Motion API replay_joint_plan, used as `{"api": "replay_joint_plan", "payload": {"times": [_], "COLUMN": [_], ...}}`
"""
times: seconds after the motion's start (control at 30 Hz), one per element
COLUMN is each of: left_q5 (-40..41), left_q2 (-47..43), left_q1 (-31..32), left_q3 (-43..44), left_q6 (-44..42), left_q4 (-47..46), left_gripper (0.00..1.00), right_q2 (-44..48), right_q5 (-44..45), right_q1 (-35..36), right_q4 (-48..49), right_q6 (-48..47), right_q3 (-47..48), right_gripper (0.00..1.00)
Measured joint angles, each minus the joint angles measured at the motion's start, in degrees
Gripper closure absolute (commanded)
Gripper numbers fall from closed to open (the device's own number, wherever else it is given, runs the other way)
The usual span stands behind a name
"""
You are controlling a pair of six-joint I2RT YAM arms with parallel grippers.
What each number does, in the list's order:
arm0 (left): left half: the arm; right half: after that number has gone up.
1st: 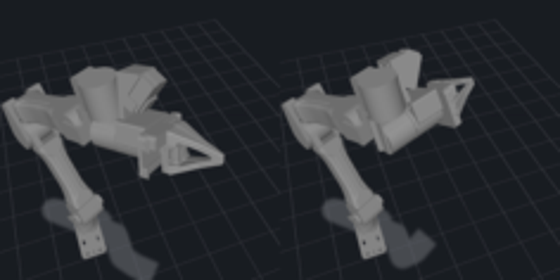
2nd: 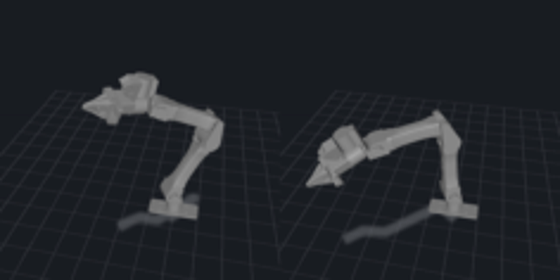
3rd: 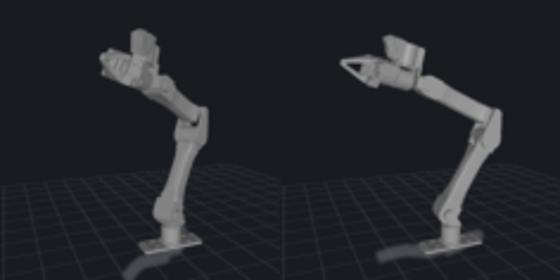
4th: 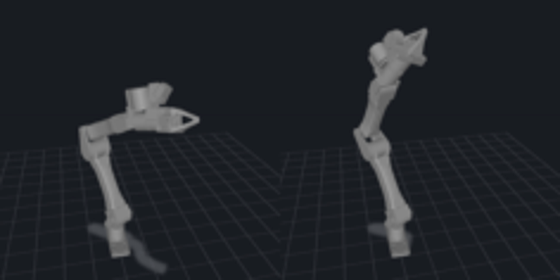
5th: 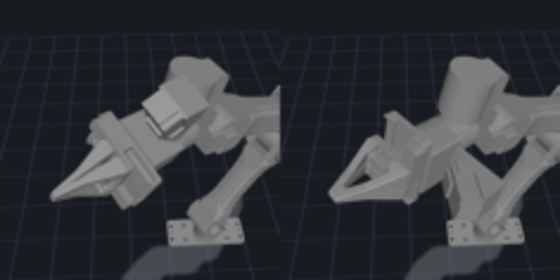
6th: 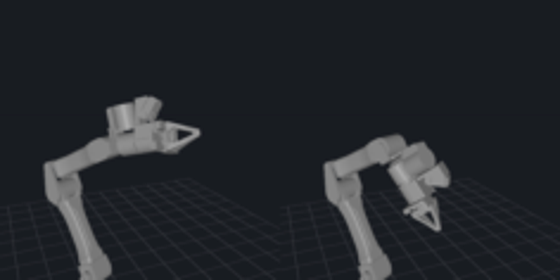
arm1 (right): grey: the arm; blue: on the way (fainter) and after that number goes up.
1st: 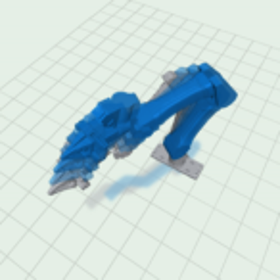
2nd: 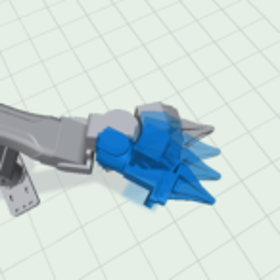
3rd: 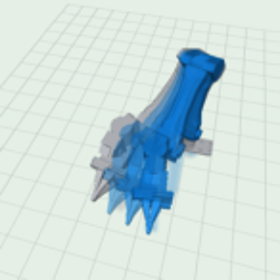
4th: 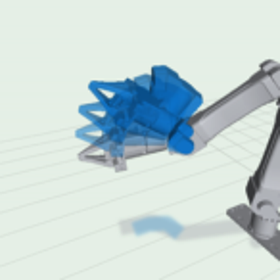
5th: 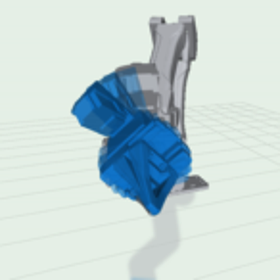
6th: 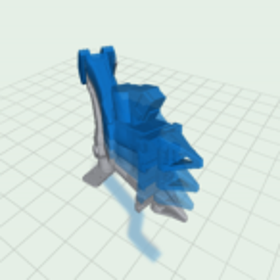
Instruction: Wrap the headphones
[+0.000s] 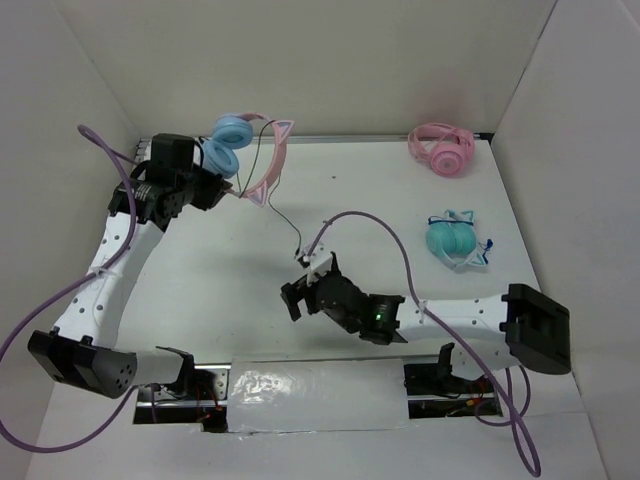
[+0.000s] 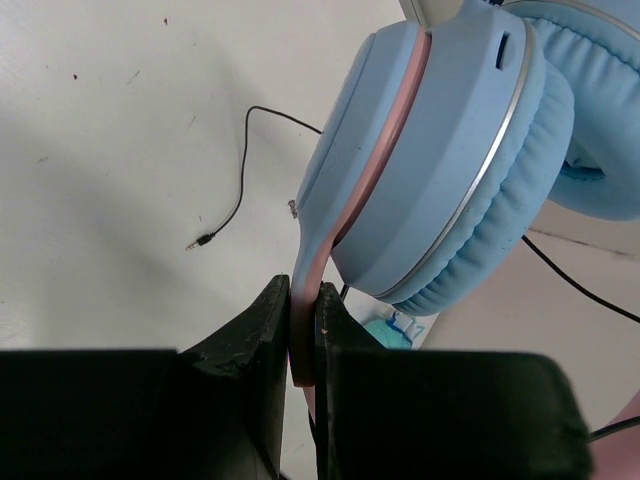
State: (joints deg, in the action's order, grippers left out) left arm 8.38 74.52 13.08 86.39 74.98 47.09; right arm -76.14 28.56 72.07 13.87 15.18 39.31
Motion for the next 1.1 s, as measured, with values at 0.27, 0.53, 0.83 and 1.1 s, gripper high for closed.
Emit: {"api": "replay_joint_plan", "payload": {"times": [0.27, 0.53, 0.83, 1.1], "left_q5": [0.15, -0.22, -1.68, -3.26], "left_q2": [-4.96, -10.27, -12.22, -13.20], "left_q1": [2.54, 4.26, 5.03, 5.07], "left_q3": [-2.14, -2.73, -2.71, -0.31], "left_q6": [-1.46, -2.89, -4.74, -4.72], "left_q4": [-1.31, -2.23, -0.52, 3.85], "left_gripper": [1.00, 1.00, 1.00, 1.00], "right_q2": [4.02, -7.06, -11.43, -11.78], "right_q5": [-10.78, -20.72, -21.75, -26.21], "right_q1": [-19.85, -25.29, -27.47, -30.08], "right_q4": [20.61, 33.40, 38.51, 39.06], "right_q6": [-4.52, -11.80, -14.71, -14.86], "right_q3": [-4.20, -1.07, 5.33, 5.97], "right_gripper": [0.00, 0.00, 0.04, 0.49]}}
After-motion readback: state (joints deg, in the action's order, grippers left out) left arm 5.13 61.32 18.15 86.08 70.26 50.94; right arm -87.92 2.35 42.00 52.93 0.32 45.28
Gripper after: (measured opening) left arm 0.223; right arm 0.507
